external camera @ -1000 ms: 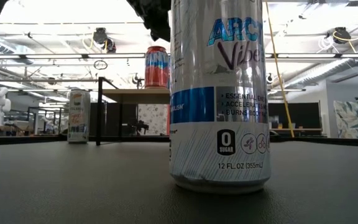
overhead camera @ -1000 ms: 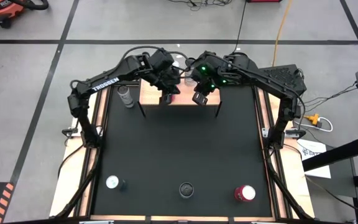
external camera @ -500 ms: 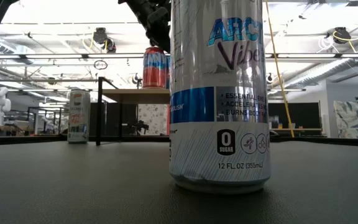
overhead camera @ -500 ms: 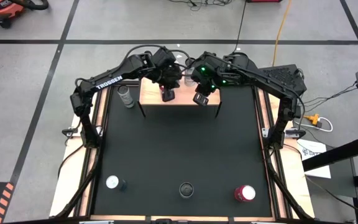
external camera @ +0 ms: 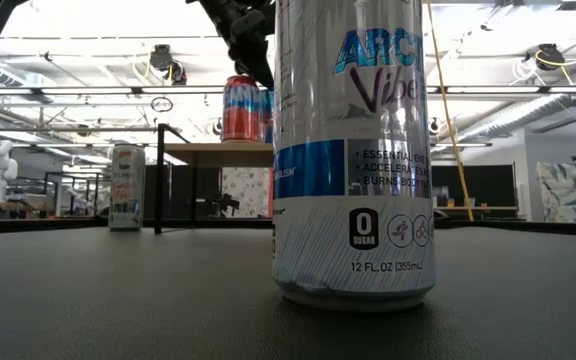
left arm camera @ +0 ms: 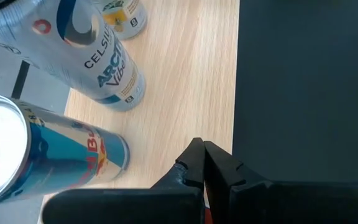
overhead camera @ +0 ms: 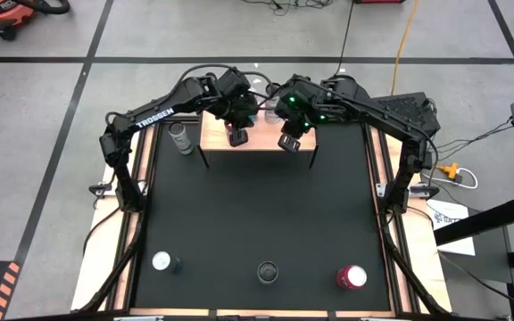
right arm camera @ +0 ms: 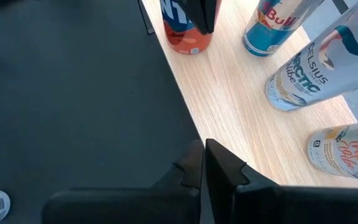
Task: Place canned beverage on shelf
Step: Put the top red soda can on the shelf
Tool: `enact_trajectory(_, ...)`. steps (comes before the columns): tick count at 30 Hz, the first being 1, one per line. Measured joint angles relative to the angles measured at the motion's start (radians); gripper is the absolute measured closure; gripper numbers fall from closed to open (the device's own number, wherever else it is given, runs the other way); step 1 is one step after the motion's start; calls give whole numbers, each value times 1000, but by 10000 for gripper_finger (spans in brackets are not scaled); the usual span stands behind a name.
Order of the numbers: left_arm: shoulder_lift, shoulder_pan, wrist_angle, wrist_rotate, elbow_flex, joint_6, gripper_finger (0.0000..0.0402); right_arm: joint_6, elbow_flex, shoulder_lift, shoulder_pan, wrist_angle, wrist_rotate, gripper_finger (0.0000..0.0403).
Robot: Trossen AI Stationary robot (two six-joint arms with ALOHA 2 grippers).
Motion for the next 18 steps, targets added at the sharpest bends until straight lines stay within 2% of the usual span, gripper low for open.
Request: enact_trajectory(18, -27, 47, -117, 0, -2, -3, 398, 11, 1, -1, 2, -6, -1, 403)
